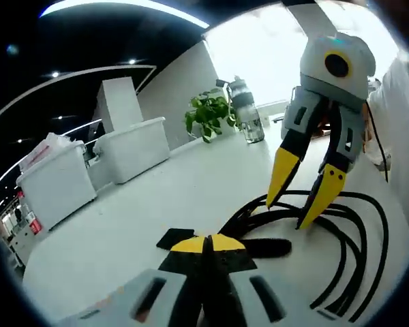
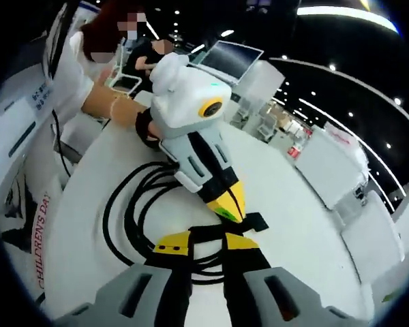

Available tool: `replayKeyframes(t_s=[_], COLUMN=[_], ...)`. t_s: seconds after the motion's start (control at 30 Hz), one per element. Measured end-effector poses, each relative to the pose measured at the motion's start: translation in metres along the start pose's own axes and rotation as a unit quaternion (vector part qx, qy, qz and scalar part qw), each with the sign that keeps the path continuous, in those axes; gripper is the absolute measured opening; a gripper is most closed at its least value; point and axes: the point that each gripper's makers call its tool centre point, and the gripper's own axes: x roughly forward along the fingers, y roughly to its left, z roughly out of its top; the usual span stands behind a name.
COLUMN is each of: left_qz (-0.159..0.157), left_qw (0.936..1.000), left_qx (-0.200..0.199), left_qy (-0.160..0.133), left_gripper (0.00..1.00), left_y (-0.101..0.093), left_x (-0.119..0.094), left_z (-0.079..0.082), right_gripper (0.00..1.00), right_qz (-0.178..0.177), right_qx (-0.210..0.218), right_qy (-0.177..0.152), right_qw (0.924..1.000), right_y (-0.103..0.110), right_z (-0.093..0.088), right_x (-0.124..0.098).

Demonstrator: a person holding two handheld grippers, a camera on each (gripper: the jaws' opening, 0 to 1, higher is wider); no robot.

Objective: Coil the Type-C to USB data cable on the desktop and secure it with Velcro straps.

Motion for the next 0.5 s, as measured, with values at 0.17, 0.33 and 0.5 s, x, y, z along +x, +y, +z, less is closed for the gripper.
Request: replayKeyframes(t_s=[0.17, 0.33, 0.5], left_qz=[0.005, 0.007, 0.006], left_qw=[1.0000, 0.9999, 1.0000], left_qx=[0.001, 0.003, 0.000], left_qy=[-0.006, -0.007, -0.008], left_gripper=[0.02, 0.02, 0.02], left_y=[0.001, 0.000, 0.001], left_x=[-0.001, -0.002, -0.002], left_z=[0.001, 0.000, 0.000], right_gripper=[0.21, 0.21, 0.17], right_qz=[0.025, -0.022, -0.080], right_qx=[-0.027, -0.103, -0.163], right_qy=[0.056, 0.098, 0.123], right_qw=[0.9977, 0.9896, 0.9756], right_y=[0.008, 0.008, 0.008], right_z=[0.003, 0.003, 0.006], right_x=[0.009, 0.021, 0.020])
